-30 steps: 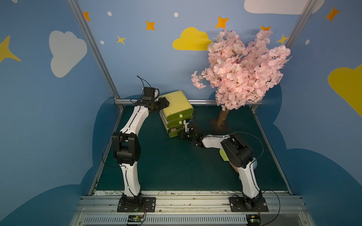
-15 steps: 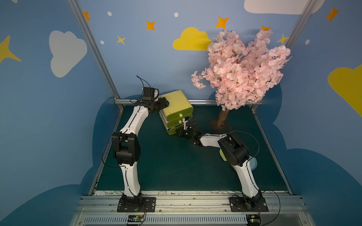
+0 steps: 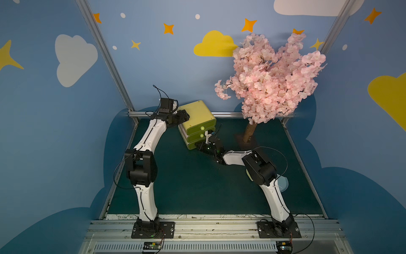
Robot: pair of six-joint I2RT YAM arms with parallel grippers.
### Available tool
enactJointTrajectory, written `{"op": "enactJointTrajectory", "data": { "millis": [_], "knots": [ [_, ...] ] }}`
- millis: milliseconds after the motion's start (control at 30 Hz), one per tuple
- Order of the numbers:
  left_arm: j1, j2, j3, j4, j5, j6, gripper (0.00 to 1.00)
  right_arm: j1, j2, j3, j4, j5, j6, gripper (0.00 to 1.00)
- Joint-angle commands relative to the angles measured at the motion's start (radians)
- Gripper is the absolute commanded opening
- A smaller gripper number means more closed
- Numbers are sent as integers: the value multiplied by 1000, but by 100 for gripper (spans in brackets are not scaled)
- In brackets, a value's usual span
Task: Place the plugs into the drawer by color
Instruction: Close the drawer in the storage box.
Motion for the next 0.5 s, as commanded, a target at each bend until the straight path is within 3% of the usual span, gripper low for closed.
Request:
{"op": "enactJointTrajectory", "data": {
  "millis": [0, 167, 333, 467],
  "knots": [
    [4, -9, -35, -106, -26, 16, 81, -12, 34, 55, 123, 0, 48, 1],
    [9, -44, -22, -118, -36, 21, 81, -5, -93, -108, 171, -35, -7, 4],
    [12, -136, -12, -113, -31, 0, 83, -1, -326, -305, 150, -54, -175, 9],
    [11, -207, -59, -100, -49, -13, 84, -10, -501, -438, 152, 9, -344, 14]
  ]
}}
